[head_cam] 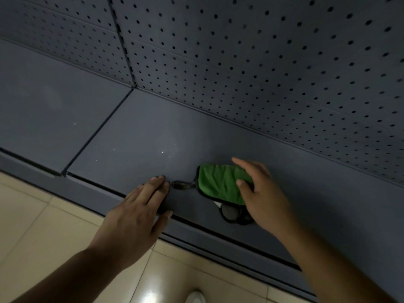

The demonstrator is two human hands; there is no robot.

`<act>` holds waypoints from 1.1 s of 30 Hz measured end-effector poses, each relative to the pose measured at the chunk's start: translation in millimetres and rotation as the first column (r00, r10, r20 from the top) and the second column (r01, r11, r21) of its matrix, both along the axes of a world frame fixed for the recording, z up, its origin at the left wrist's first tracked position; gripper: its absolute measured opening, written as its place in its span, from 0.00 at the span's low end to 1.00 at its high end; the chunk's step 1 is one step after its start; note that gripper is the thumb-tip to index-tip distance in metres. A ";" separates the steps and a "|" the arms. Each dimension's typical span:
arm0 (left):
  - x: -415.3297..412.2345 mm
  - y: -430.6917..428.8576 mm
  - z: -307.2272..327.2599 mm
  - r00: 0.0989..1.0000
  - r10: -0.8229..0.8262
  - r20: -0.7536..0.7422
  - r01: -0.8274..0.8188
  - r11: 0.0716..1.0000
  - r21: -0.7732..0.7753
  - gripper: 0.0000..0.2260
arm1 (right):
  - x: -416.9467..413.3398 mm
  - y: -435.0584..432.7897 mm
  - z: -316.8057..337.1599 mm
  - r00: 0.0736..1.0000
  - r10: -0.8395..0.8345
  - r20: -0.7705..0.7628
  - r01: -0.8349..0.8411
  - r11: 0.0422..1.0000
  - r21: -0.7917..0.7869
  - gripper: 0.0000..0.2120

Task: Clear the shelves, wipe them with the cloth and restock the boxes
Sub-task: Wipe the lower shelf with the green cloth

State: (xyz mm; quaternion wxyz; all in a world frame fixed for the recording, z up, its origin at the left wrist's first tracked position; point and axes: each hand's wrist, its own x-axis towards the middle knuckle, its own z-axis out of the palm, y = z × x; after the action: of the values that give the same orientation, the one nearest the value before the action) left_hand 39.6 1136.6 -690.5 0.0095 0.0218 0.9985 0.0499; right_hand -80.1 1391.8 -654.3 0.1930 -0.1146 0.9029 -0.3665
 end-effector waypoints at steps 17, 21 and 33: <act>0.5 5.3 2.0 1.000 -0.001 -0.003 0.000 0.995 -0.098 0.27 | 9.5 -13.8 -50.9 0.816 0.369 -0.444 -0.160 0.883 0.441 0.24; 2.1 5.2 0.6 1.000 -0.012 -0.009 0.011 0.995 -0.097 0.28 | -0.6 -0.4 -57.7 0.851 0.218 -0.477 -0.030 0.928 0.372 0.24; 3.4 -10.6 -8.7 0.993 -0.114 -0.036 0.112 0.993 -0.046 0.27 | -51.8 2.0 -60.7 0.869 -0.052 -0.493 0.297 0.851 0.434 0.26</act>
State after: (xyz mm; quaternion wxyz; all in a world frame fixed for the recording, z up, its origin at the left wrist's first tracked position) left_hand 43.0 1126.0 -699.2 -0.0063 0.0789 0.9965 0.0271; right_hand -132.0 1393.7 -714.9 -0.0405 -0.0602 0.9923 -0.1004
